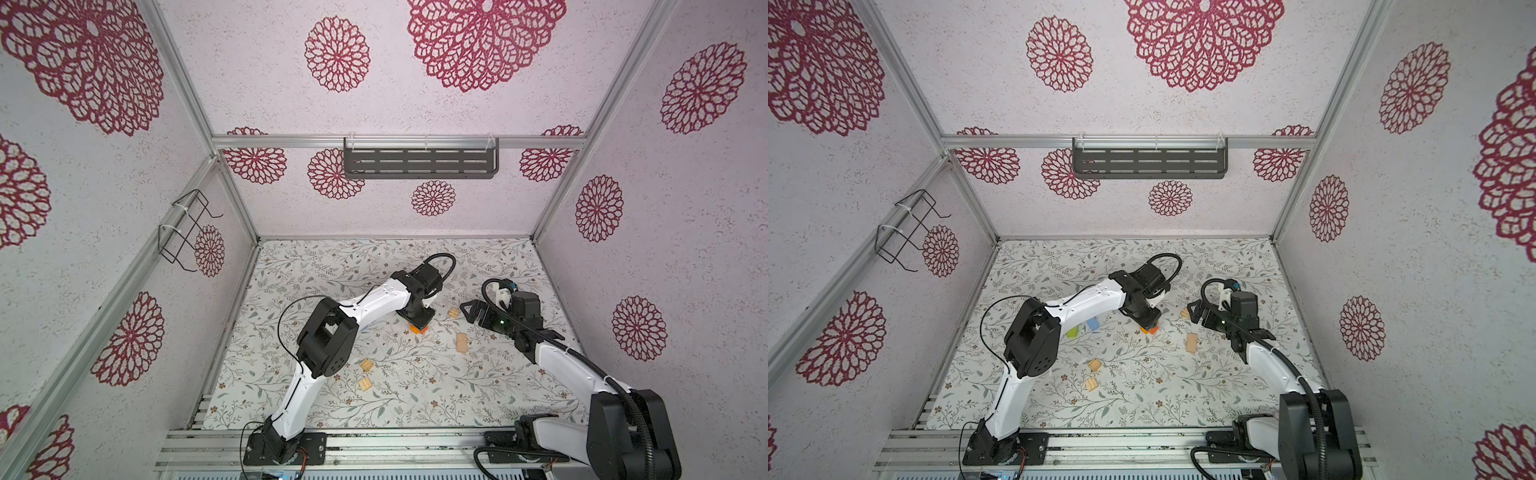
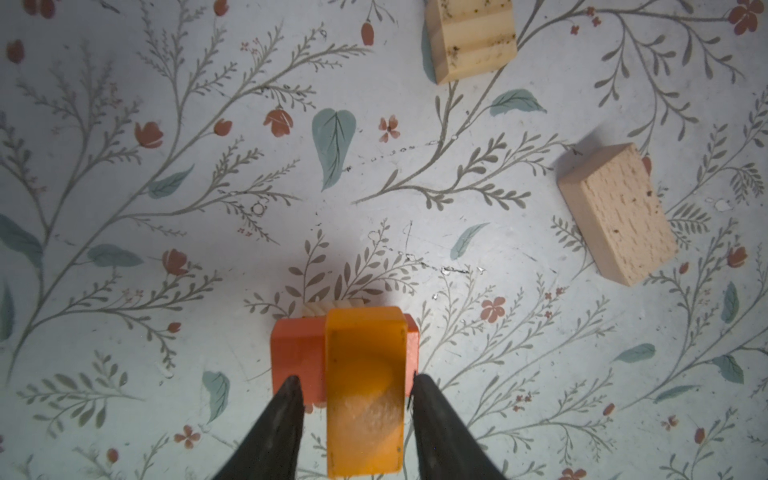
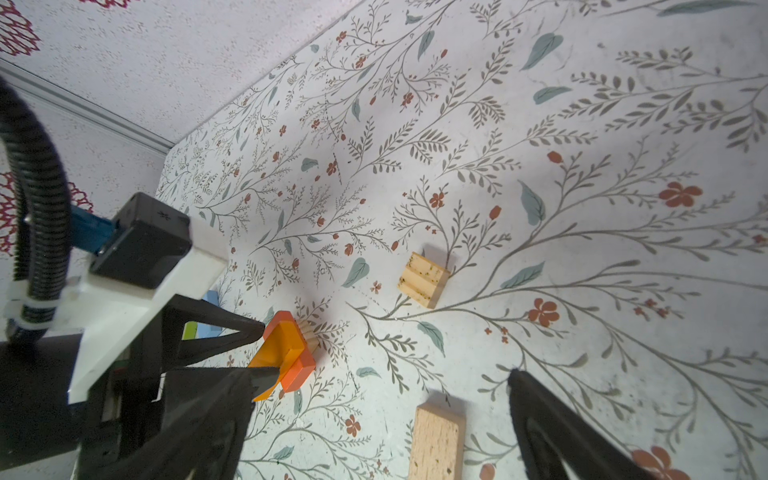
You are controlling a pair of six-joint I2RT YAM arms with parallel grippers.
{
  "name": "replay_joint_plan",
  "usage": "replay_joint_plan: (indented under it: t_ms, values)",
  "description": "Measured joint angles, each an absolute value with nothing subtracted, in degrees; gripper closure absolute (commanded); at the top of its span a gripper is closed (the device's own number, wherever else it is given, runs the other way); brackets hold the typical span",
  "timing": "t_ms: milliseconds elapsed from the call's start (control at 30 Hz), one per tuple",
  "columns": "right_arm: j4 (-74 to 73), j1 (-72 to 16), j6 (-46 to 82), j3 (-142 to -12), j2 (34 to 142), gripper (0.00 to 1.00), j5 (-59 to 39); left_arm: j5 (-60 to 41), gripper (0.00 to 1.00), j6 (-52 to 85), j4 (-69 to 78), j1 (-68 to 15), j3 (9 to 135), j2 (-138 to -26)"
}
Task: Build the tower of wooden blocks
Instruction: 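Lower the orange block onto the red block with the left gripper, then open the left gripper and raise it while the right arm lifts away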
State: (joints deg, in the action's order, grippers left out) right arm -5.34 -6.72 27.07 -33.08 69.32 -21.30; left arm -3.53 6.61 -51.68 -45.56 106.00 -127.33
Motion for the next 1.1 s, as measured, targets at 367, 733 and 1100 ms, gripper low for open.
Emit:
replay_joint_plan:
  t_ms: [367, 733, 1100]
  values:
    - [-5.3, -6.7, 27.1, -33.1, 69.3, 0.01, -21.3, -3.2, 0.63, 6.2, -51.7, -45.3, 106.0, -127.3]
    - [-5.3, -6.7, 27.0, -33.1, 69.3, 0.01, -21.3, -2.9, 0.43, 6.0, -51.7, -45.3, 106.0, -127.3]
    - [1.9, -6.7, 26.4, -35.6, 69.3, 0.07, -18.6, 0.8, 0.04, 6.8, -49.5, -44.8, 101.6, -122.4]
